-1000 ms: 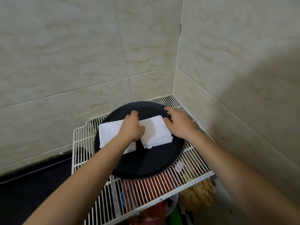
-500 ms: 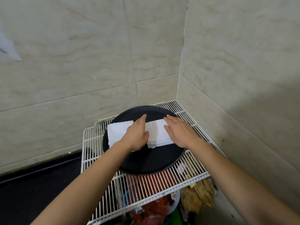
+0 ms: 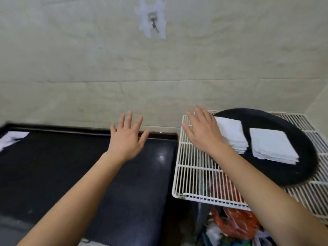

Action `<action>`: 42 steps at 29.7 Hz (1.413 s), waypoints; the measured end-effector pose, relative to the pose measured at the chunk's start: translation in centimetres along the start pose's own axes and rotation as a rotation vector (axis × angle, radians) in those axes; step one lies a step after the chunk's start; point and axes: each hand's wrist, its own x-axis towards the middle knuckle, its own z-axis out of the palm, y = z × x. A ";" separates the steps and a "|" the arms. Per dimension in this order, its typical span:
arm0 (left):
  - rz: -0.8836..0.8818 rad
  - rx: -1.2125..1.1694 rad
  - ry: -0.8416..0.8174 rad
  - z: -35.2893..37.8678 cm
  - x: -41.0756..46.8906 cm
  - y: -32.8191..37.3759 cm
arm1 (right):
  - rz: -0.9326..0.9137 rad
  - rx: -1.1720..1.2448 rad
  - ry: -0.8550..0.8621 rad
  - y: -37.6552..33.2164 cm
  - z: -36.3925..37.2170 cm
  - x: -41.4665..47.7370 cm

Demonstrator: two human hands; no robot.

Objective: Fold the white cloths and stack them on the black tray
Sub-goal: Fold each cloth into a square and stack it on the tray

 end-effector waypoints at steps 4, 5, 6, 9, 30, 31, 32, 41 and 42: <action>-0.125 0.002 0.043 -0.6 -4.0 -9.1 | -0.120 -0.037 -0.043 -9.3 2.6 1.6; -0.165 0.005 0.052 -0.9 -5.2 -11.7 | -0.161 -0.038 -0.041 -12.1 3.3 2.0; -0.201 0.016 0.053 -1.0 -6.4 -14.4 | -0.196 -0.039 -0.037 -15.0 4.0 2.2; -0.290 0.059 0.058 -1.1 -10.5 -22.9 | -0.279 -0.050 -0.053 -23.8 6.4 2.9; -0.613 0.037 0.020 3.4 -25.6 -66.6 | -0.558 -0.119 -0.224 -70.2 25.5 7.2; -0.615 0.053 0.024 3.8 -25.1 -68.1 | -0.569 -0.111 -0.225 -71.5 26.5 8.2; -0.615 0.068 0.026 4.1 -24.3 -69.8 | -0.575 -0.102 -0.223 -73.0 27.3 9.3; -0.681 0.065 0.032 3.8 -15.0 -86.5 | -0.617 0.007 -0.206 -85.0 35.1 23.1; -0.694 0.069 0.034 3.6 -14.4 -88.2 | -0.629 -0.001 -0.204 -86.1 35.8 24.5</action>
